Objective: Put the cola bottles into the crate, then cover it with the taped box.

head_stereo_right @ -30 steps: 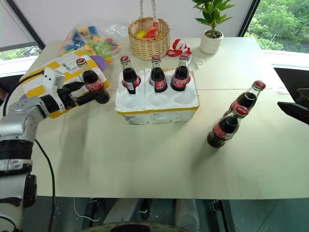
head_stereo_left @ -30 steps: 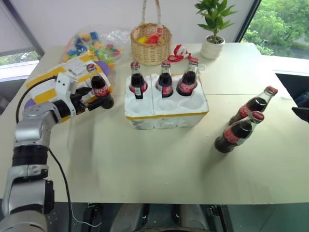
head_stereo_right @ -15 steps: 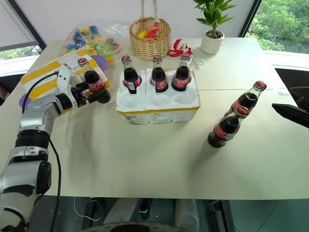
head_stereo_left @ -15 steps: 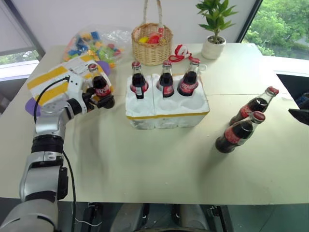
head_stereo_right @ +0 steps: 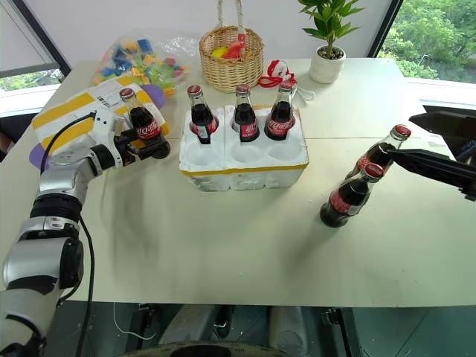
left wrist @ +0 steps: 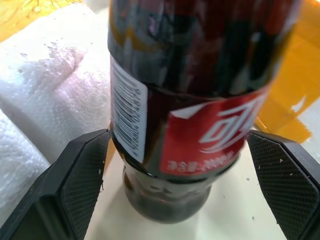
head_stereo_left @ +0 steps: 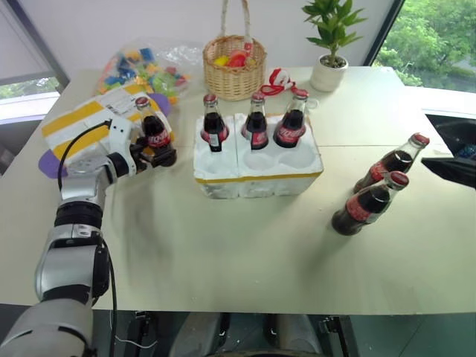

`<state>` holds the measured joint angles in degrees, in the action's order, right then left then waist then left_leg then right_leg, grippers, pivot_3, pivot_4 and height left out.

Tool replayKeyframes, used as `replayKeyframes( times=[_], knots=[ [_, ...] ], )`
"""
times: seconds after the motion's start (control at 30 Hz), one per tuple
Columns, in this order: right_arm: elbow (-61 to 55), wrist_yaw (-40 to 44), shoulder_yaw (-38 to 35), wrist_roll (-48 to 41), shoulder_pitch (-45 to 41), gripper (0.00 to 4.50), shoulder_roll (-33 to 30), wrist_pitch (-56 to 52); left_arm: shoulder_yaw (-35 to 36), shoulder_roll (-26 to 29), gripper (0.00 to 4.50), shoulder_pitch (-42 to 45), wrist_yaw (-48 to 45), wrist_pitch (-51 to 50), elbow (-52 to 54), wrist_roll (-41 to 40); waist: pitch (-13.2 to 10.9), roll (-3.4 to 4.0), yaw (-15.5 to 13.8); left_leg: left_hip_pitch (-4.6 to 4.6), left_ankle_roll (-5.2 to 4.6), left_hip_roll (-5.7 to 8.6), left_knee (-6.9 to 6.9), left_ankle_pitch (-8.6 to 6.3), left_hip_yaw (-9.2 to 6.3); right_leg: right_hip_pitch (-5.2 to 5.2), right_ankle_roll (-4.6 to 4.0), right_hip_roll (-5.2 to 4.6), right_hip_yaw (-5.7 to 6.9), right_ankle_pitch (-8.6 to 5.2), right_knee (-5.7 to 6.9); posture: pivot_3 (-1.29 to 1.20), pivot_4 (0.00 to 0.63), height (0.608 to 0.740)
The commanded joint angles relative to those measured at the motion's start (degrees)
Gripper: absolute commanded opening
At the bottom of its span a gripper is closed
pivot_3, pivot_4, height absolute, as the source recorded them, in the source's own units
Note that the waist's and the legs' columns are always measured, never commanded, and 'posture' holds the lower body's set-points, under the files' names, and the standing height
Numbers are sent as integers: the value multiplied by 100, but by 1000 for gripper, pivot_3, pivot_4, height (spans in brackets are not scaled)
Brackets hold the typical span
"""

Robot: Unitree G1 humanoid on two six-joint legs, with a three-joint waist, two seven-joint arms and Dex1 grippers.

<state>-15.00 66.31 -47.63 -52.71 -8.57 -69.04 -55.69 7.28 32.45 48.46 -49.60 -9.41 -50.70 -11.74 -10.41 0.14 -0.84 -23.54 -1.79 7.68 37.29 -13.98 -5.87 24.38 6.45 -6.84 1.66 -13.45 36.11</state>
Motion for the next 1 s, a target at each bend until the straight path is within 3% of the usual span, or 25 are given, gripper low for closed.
replayKeyframes(
  times=[0.03, 0.17, 0.2, 0.5, 0.67, 0.8, 1.0],
  knots=[
    [-296, -68, 33, -374, -291, 4500, -237, -132, 60, 11, 4484, 245, 27, 226, -132, 37, 0, 0, 0, -1, 0, 0, 0, 0, 0, 2, 0, 0, 0, 0, 0, 0, 150, 732],
    [-326, -202, 196, -458, -474, 4500, -280, -172, 77, -21, 2775, 293, 12, 296, -191, 28, -2, -3, -1, -4, -1, 0, 1, -1, 0, 4, 1, 0, 0, 1, -1, 0, 150, 732],
    [-322, -240, 241, -480, -530, 4500, -284, -174, 74, -22, 2710, 306, 3, 294, -191, 34, -2, -4, 0, -5, -2, 1, 2, -1, 0, 4, 1, -1, 0, 1, -1, 0, 150, 732],
    [-369, -332, 501, -754, -904, 4500, -403, -319, 109, 297, 2712, 313, -671, -197, 612, -213, -7, -12, 6, -20, -2, 1, 5, -1, 0, 17, 0, 0, 1, 4, 0, 0, 150, 732],
    [-297, -325, 647, -778, -1031, 4500, -494, -302, 109, 827, 2712, 187, -1851, -1520, 2221, -847, -11, -17, 22, -99, 32, -1, 39, 21, 0, 82, 0, 3, 2, 18, 10, 0, 150, 732],
    [-247, -302, 761, -695, -1066, 4500, -485, -228, 123, 1191, 2712, 416, -2544, -2875, 3361, -1671, -12, -16, 7, -108, 25, 0, 65, 17, 0, 76, 1, 4, 2, 19, 11, 0, 150, 732],
    [-270, -428, 847, -667, -1075, 4500, -346, -149, -151, 1052, 2712, 670, -2722, -3558, 4115, -2128, -11, -14, 8, -95, -13, 1, 78, -7, -1, 55, 9, 4, 2, 25, 7, 0, 150, 732]
  ],
)
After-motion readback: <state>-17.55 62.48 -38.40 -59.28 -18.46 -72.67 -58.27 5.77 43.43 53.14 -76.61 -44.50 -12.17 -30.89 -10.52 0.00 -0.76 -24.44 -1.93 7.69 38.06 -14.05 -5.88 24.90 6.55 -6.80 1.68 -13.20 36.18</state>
